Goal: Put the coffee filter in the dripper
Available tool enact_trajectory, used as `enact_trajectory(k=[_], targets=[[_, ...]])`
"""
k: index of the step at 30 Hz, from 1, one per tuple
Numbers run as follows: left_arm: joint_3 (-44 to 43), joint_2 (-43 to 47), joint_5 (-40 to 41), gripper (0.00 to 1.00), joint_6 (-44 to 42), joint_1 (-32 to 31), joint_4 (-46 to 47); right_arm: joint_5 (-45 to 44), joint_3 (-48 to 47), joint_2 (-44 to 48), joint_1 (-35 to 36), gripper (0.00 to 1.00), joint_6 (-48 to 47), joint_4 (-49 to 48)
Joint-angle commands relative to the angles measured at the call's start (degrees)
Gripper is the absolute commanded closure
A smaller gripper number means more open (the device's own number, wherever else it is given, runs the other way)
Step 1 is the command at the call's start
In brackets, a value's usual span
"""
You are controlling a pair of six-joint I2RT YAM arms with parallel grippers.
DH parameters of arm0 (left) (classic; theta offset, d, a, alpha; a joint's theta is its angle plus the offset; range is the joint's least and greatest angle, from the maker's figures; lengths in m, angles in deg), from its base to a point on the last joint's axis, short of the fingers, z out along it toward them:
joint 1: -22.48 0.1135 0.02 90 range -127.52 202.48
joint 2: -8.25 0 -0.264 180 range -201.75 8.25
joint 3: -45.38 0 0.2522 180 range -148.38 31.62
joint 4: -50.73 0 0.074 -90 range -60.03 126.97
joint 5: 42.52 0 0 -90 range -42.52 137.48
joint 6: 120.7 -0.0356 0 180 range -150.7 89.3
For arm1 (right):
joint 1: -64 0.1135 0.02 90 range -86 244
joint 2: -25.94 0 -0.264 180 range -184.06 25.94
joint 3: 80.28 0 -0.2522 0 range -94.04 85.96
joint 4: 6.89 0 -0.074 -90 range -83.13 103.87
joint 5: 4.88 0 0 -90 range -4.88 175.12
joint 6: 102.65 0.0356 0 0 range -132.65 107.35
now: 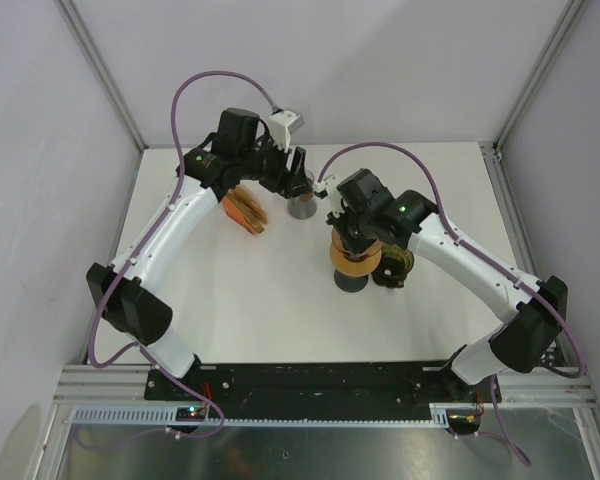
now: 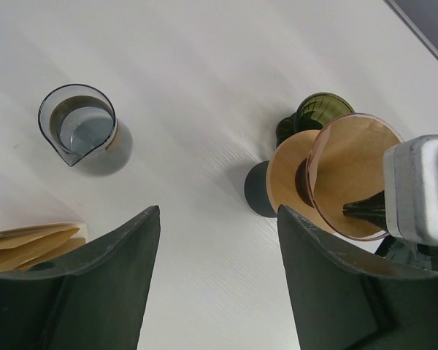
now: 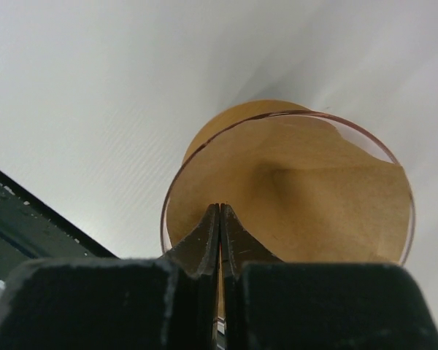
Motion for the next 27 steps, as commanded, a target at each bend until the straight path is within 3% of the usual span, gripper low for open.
enact_trajectory(k=[1, 11, 16, 22, 27], targets=[[-0.21, 2.19, -1.16, 0.30, -0.85, 0.22, 1.24, -4.89, -3.69, 1.52, -0.35, 1.00, 0.56, 0.26], [-0.22, 2.43, -1.03, 0.30, -1.00, 0.22, 1.22, -10.59, -6.64, 3.88, -0.53, 0.97, 0.14, -0.74], [-0.26, 2.36, -0.58, 0.30, -1.29, 0.27, 1.21, -5.19, -4.79, 8.72, 0.18, 0.96, -1.40, -3.12], [-0.58, 2.35, 0.31, 0.29, -1.80, 0.31, 1.22, 6.50, 4.77, 15.95, 9.98, 0.96, -9.67, -7.95], [-0.69, 2.66, 1.75, 0.29, -2.12, 1.04, 1.23, 7.61, 9.56, 12.14, 17.99, 0.92, -15.95, -4.14]])
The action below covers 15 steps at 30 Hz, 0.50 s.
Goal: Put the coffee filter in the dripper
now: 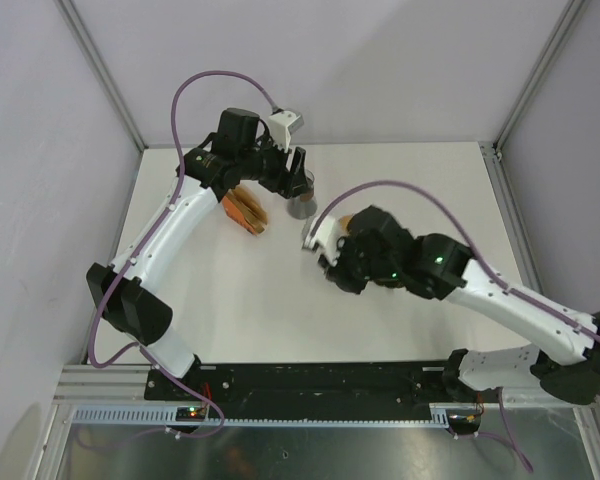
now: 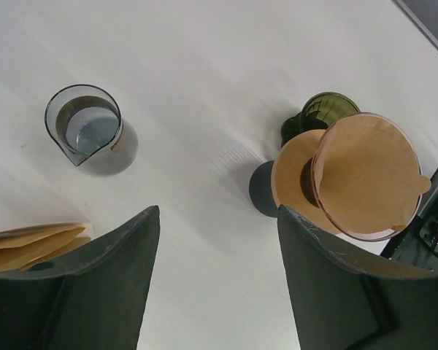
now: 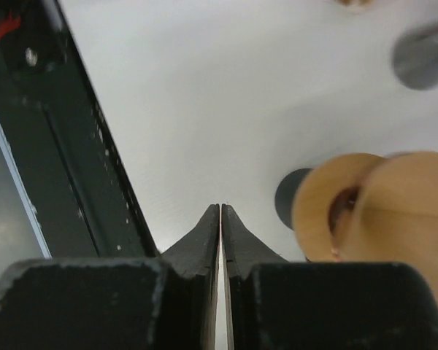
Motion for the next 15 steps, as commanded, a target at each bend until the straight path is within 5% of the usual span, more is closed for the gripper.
enact_trajectory(k=[1, 9, 15], targets=[[-0.67, 2.72, 1.42, 0.29, -1.51, 1.27, 1.23, 2.21, 3.38, -5.70, 5.86, 0.91, -7.96, 2.42], [0.87, 3.95, 1.11, 0.22, -1.61, 6.06, 1.30, -3.40, 7.12, -16.33, 11.53, 0.94, -14.26, 4.06], [2.21, 5.72, 0.20, 0.17, -1.84, 9.47, 1.43, -15.83, 7.60, -25.68, 12.79, 0.99, -16.21, 1.95]])
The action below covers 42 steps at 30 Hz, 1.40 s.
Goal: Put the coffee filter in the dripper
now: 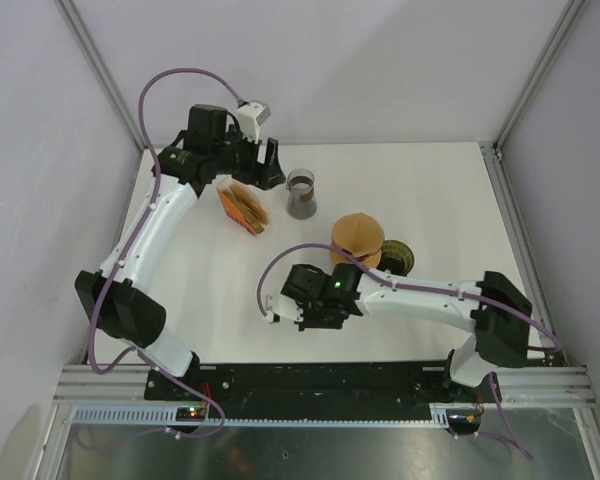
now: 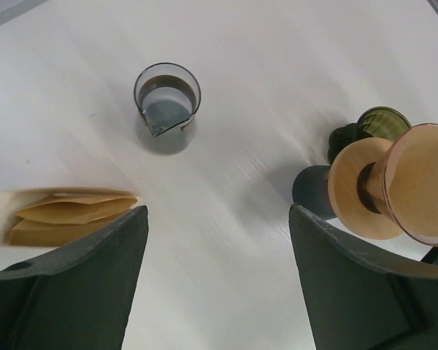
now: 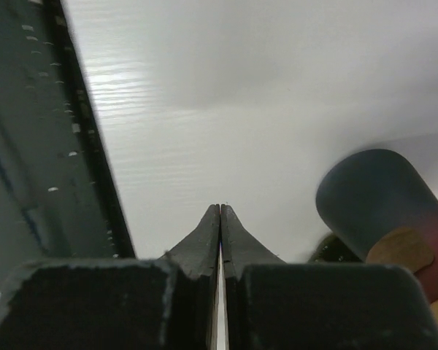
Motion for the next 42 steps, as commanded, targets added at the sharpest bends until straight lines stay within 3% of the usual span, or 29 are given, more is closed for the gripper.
enact_trajectory(k=[1, 10, 42], targets=[[0.53, 4.07, -1.20, 0.17, -1.34, 2.13, 1.51, -11.74, 0.03, -6.15, 0.76, 0.99, -3.29, -1.82], [2.11, 5.08, -2.56, 0.17, -1.31, 3.39, 2.18, -24.14, 0.66, -15.73, -0.57, 1.00, -5.59, -4.71], [2.44, 5.59, -4.34, 0.17, -0.88, 4.50, 2.94, -33.63, 3.13, -18.16, -11.92, 1.00, -13.37, -14.71]])
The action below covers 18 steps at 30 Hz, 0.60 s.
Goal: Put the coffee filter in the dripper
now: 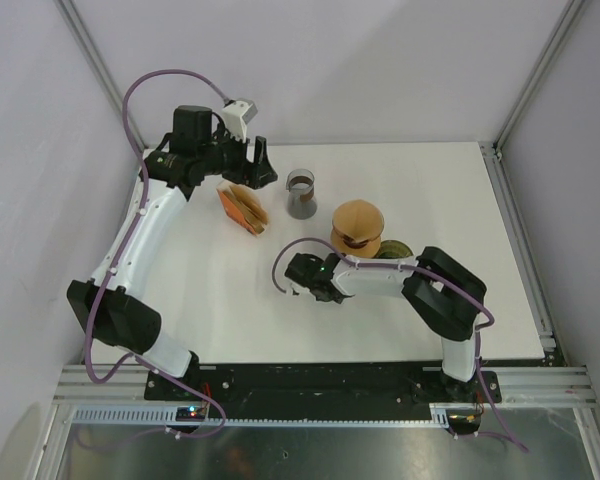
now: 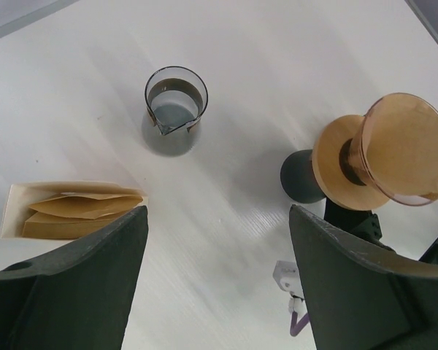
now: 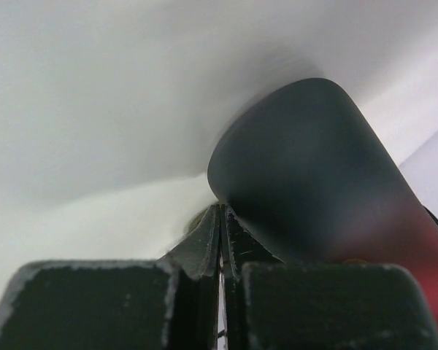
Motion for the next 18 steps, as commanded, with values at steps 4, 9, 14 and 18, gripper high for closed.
enact_trajectory(k=[4, 9, 14, 18], targets=[[-0.04, 2.34, -1.28, 0.17, -0.96, 0.67, 1.70, -2.69, -0.31, -1.00, -3.15, 1.00, -3.96, -7.10], [-0.08, 2.06, -1.36, 0.17, -0.89, 0.78, 1.64, -2.95, -0.33, -1.41, -5.92, 1.00, -5.22, -11.28], [-0.37, 1.49, -1.65, 0.17, -0.73, 0.80, 1.63, -3.53, -1.26, -2.84, -9.35, 1.00, -5.24, -13.94], [-0.62, 0.92, -1.75, 0.17, -0.63, 0.84, 1.69, -3.06, -2.45, -4.29, -11.69, 1.00, -4.96, -16.20]])
